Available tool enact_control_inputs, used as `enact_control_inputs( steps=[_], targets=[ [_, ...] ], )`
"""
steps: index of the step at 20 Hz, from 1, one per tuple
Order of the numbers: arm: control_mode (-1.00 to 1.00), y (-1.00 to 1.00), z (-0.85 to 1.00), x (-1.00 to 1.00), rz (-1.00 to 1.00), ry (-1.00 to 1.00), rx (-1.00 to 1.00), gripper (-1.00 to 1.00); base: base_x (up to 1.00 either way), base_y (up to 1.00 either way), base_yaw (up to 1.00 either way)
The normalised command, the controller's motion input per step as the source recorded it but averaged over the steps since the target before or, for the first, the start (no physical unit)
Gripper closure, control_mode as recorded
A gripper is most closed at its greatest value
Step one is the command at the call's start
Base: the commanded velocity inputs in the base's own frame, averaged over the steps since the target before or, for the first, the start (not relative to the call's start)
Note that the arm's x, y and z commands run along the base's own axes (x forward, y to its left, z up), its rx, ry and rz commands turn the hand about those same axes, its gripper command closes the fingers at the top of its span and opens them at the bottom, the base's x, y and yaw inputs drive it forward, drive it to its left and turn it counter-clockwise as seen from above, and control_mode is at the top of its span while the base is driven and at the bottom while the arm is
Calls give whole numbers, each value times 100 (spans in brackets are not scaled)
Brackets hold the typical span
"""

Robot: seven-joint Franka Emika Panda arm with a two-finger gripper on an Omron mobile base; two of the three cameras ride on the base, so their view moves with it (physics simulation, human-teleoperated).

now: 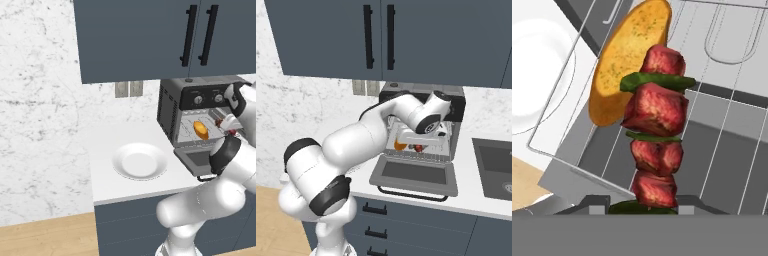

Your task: Pick up the kebab skewer and baguette bread, and place them inside the toaster oven. Close the toaster oven door and start by setting the timer.

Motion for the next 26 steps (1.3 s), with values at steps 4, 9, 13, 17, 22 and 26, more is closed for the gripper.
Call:
enact_control_inputs(
  steps=[4,9,13,17,22,26],
  targets=[
    [-100,0,-26,16,0,0,0,100,0,0,0],
    [-100,-1,-26,9,0,0,0,100,0,0,0],
    [-100,-1,-13,4,0,0,0,100,0,0,0],
    [-100,-1,-10,3,0,0,0,100,0,0,0],
    [-100,-8,-3,7,0,-4,0,100,0,0,0],
    [-100,-8,-1,16,0,-5,0,100,0,0,0]
  ],
)
